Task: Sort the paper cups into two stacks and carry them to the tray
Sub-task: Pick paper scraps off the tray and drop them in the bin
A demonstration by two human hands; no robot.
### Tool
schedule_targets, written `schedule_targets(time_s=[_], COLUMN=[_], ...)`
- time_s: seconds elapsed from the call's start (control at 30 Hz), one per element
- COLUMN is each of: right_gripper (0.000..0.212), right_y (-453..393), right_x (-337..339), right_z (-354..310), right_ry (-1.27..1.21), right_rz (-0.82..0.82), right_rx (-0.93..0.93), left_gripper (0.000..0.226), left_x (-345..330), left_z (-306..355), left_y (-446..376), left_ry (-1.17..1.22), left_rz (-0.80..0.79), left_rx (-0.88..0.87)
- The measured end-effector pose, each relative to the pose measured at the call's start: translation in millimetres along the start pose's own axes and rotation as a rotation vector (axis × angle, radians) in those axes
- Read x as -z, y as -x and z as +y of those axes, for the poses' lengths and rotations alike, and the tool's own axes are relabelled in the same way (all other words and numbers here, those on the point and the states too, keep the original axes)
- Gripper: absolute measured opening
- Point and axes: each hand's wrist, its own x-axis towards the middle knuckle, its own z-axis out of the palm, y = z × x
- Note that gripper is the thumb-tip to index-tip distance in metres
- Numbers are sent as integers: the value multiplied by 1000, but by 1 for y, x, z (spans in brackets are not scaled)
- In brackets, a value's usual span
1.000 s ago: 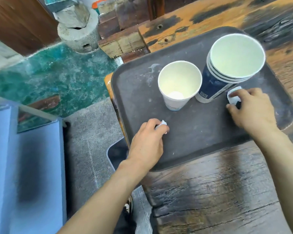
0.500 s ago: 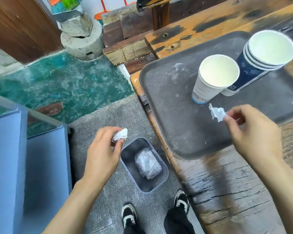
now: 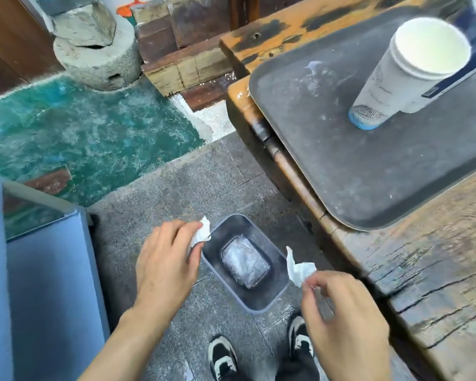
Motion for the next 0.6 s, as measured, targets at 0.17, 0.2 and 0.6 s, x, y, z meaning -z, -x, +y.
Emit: schedule_targets(time_s=[0.17, 0.2, 0.6], right_gripper=[10, 11, 26], right_y=[36, 43, 98], right_x=[-84, -103, -259], right_z=[32, 42, 144], right_ry=[37, 43, 132], right_rz=[-118, -137, -359], right_rx=[42, 30, -132], left_gripper=[42, 41, 33], left_x=[-70, -87, -267], left_z=[-23, -29, -70], left_y=[17, 22, 43], left_ry=[-19, -21, 51], left_rz=[-29, -52, -243], left_rx=[-89, -91, 24])
